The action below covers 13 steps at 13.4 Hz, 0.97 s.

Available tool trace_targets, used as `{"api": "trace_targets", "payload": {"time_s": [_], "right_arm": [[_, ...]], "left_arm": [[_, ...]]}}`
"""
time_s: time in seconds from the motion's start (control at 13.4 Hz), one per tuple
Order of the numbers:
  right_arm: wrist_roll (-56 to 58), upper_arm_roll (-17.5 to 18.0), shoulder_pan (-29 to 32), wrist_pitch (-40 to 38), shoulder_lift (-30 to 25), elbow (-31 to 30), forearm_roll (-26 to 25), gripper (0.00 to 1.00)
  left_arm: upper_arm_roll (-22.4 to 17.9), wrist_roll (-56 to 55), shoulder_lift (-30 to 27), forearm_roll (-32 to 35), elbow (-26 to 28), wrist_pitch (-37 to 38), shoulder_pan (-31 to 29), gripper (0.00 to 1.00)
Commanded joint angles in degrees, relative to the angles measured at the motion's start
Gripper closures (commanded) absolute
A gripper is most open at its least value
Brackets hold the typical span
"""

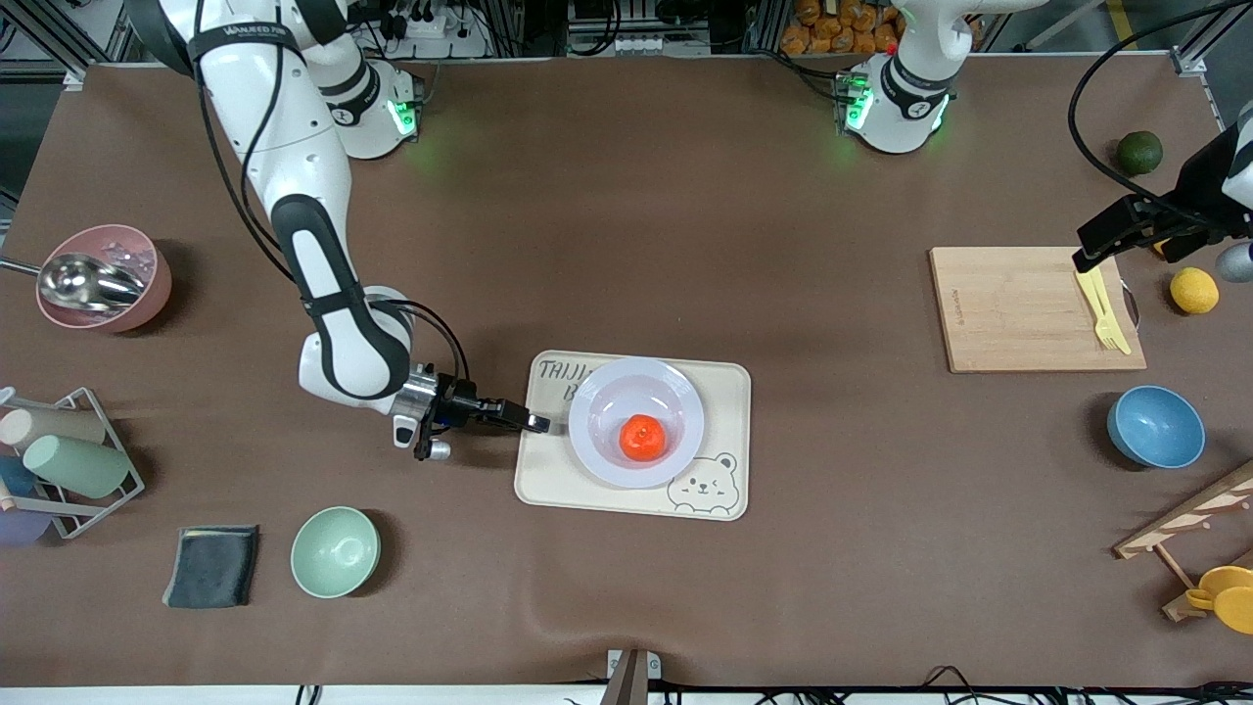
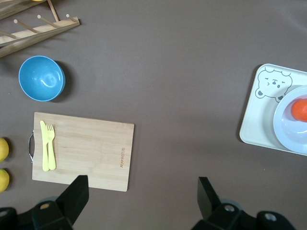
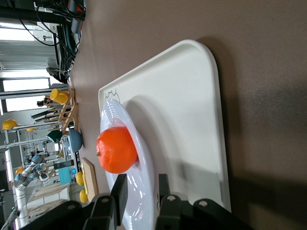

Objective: Place orange and plate with both arms

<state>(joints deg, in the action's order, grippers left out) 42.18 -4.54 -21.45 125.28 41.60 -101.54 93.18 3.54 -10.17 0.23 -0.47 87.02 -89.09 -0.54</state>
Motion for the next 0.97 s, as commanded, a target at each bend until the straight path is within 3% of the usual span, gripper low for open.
{"api": "trace_targets", "payload": {"time_s": [0.0,0.3,0.6,0.82,0.9], "right_arm": [[-4.7,0.8,5.6,-7.1,-1.1,1.2,-8.2,0.60],[-14.6,0.8,14.4,-20.4,-1.1,8.5,-24.7,0.61],[-16.8,0.7,20.0,-28.0,-1.0,13.9,-32.3,0.57],[-23.1,0.4,22.8,-33.5,-0.9,21.3,-42.3,0.56],[-25.1,0.4,23.5,-35.4,-1.0,23.4,-44.8,0.45]], "left_arm": [[-0.5,1.6,-1.0,-0.9,0.0,1.2,0.0,0.00],[-0.4,1.5,-0.9,-1.0,-0.1,1.4,0.1,0.00],[-0.4,1.6,-0.9,-1.2,-0.4,1.5,0.1,0.00],[-0.4,1.5,-1.0,-1.4,-0.4,1.6,0.1,0.00],[-0.4,1.6,-1.0,-1.5,-0.4,2.2,0.1,0.00]]}}
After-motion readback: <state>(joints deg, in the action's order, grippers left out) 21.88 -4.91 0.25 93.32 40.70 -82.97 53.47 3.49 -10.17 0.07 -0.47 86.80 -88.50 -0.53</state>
